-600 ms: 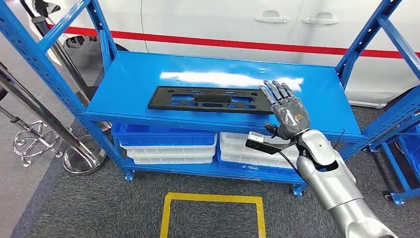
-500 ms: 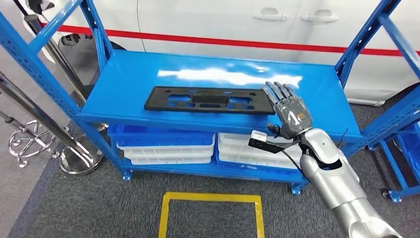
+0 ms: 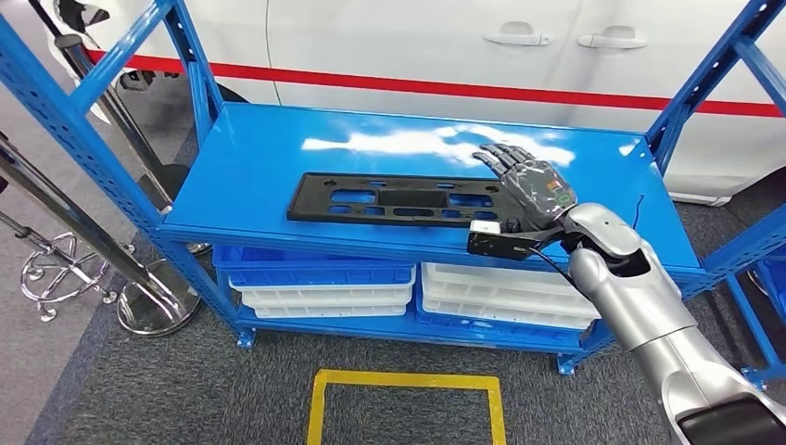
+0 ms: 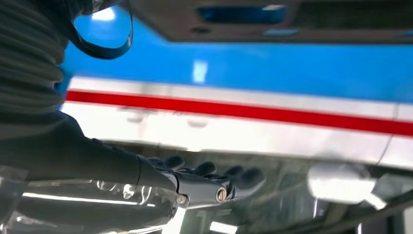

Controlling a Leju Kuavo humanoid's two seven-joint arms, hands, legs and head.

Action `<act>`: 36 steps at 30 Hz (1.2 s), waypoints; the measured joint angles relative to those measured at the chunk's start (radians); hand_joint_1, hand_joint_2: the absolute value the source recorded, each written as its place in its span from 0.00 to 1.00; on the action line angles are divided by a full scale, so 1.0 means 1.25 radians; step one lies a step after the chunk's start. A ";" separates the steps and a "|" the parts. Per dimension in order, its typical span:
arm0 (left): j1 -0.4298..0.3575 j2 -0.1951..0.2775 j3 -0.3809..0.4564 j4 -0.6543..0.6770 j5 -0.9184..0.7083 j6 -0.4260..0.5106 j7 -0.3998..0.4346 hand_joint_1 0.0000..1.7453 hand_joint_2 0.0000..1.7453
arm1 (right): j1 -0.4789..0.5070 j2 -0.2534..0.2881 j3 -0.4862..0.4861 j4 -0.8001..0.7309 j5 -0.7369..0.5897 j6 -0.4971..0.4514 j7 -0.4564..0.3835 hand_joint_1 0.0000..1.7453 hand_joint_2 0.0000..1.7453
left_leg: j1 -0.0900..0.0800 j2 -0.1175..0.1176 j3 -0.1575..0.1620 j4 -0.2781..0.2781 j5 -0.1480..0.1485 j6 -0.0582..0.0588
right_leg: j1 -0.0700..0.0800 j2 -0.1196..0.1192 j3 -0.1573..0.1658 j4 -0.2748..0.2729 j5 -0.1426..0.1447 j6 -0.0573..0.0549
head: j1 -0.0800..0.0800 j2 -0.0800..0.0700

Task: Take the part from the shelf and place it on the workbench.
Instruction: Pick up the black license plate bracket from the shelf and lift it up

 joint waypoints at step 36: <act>-0.001 0.000 0.023 0.001 0.031 0.039 0.012 0.00 0.00 | -0.464 -0.174 0.470 0.076 -0.401 0.373 0.225 0.00 1.00 | -0.031 -0.011 0.028 -0.012 -0.014 0.042 | 0.043 0.005 -0.033 0.006 0.021 -0.030 | 0.000 0.000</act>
